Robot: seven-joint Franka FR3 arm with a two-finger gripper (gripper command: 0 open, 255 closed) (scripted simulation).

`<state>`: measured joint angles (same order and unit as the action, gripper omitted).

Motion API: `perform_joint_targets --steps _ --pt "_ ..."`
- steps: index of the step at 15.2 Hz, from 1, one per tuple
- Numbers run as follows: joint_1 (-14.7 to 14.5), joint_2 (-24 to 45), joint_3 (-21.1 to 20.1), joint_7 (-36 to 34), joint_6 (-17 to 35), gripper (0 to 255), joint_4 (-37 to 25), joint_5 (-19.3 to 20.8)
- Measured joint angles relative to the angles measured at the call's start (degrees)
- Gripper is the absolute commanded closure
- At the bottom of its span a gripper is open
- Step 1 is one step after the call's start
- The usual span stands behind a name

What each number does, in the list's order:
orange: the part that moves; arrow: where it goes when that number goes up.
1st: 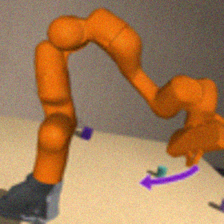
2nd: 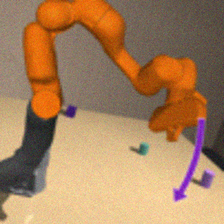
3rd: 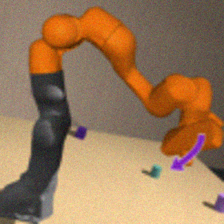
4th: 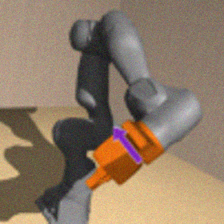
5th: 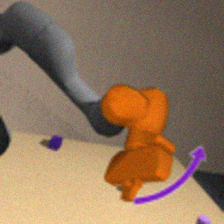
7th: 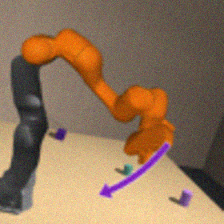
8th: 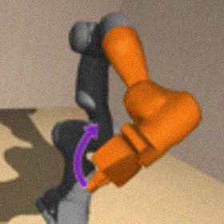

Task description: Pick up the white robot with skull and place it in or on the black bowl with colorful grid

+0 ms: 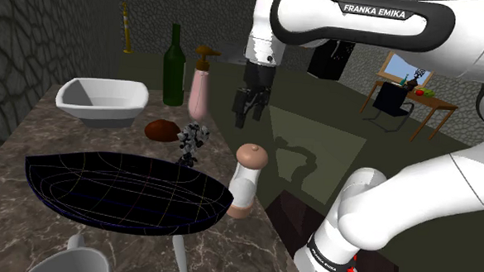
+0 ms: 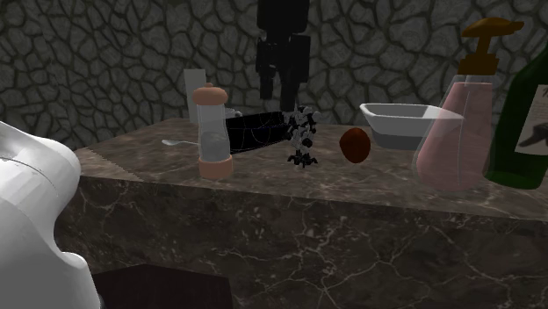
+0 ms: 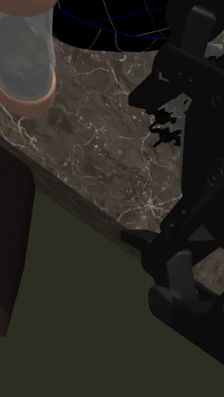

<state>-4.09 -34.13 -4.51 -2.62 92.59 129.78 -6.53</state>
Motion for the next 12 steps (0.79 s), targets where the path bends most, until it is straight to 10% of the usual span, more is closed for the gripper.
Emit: perform_joint_targets --steps 12 --pt "-2.29 13.19 -10.06 -10.79 6.55 0 -9.92 1.21"
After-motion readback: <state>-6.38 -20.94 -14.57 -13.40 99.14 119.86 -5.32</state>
